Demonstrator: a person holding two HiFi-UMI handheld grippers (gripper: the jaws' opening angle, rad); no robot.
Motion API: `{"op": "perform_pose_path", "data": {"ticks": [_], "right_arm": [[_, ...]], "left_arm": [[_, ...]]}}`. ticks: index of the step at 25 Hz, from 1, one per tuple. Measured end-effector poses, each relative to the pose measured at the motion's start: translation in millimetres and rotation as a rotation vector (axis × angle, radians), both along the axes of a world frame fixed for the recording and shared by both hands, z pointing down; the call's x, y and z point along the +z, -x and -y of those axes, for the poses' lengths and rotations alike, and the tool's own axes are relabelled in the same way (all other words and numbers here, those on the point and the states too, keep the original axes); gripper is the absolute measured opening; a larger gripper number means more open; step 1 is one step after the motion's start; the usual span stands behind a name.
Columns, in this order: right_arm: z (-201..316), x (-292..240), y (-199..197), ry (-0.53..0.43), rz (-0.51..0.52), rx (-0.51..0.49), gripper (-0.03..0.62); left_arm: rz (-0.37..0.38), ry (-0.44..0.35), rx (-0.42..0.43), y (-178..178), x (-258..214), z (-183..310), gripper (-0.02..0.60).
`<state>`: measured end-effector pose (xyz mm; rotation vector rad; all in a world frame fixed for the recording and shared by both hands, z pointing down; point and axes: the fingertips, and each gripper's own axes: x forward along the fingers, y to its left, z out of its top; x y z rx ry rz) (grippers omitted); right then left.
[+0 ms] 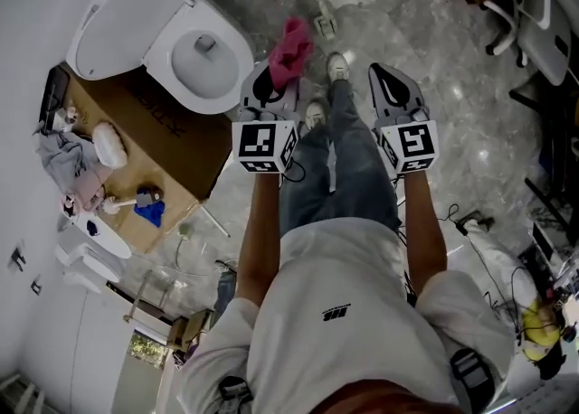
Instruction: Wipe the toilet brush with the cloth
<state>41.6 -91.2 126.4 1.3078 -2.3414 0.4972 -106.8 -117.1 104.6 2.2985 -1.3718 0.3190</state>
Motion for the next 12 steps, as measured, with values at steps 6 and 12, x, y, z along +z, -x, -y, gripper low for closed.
{"op": "perform_pose_path", "data": {"ticks": [6,12], "right_arm": [[30.6,77.8,-8.6,0.083,0.011,-0.004,-0.003],[48.4,159.5,-13.7,0.158,-0.007,-0.043,-0.003]], "left_arm": [[0.009,0.065,-0.017,-10.8,70.7,34.9,0.086],[0.018,0.131,-0.032,-20.9,142.5,58.9,0.086]]}}
